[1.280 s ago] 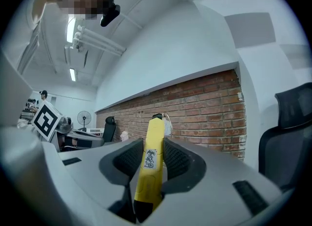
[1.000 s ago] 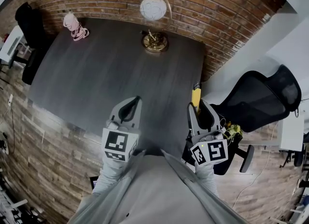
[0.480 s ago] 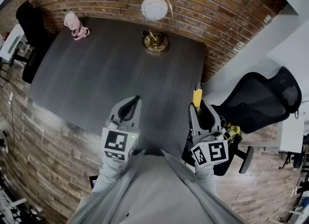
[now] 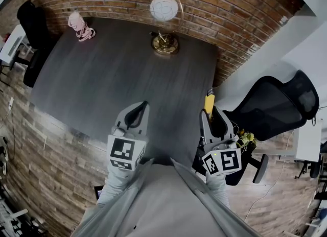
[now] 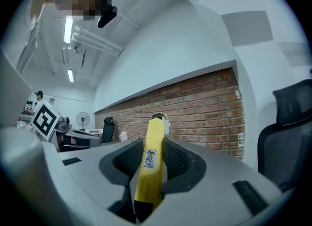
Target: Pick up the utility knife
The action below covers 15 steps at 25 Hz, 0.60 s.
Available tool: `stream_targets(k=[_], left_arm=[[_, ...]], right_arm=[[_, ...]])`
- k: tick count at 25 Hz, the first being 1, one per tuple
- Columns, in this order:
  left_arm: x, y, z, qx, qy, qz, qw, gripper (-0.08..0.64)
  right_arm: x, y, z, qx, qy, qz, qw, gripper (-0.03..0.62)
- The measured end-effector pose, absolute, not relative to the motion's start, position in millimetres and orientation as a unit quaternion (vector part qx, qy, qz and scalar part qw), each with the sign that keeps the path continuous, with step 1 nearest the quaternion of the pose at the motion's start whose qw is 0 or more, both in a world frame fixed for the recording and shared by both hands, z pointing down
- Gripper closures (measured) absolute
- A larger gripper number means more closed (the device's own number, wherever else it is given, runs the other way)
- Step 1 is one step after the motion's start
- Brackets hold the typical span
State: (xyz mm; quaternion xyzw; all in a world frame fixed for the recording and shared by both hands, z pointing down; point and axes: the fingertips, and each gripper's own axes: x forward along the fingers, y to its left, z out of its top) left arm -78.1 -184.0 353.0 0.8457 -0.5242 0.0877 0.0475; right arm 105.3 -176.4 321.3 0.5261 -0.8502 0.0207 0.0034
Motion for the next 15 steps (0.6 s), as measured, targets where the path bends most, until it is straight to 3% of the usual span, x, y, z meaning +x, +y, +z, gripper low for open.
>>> stream_targets(k=[15], left_arm=[[-81.2, -180.0, 354.4, 0.845, -0.525, 0.088, 0.05, 0.541]], right_arm=[[103.5, -172.1, 324.1, 0.523, -0.852, 0.024, 0.008, 0.453]])
